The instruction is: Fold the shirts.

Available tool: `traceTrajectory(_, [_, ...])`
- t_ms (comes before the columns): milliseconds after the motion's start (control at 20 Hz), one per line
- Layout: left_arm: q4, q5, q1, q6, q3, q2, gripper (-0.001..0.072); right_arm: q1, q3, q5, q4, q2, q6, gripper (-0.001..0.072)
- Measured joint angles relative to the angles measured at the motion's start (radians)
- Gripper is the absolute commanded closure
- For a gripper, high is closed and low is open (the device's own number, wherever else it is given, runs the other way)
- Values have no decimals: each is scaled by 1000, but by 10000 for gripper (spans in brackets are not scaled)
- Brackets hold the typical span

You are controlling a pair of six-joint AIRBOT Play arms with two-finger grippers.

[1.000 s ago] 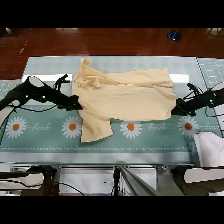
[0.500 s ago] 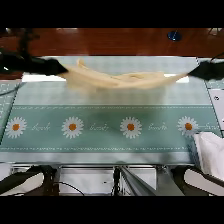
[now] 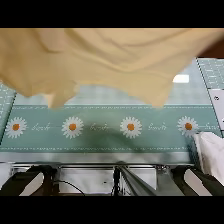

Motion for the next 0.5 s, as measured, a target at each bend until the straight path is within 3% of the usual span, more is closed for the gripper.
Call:
traceTrajectory(250, [85,-105,0,-138,62,147,678,0,91,15,-83,102,91,701])
traceTrajectory(500, [221,-317,0,-246,54,201,678,0,106,190,-254,119,117,701])
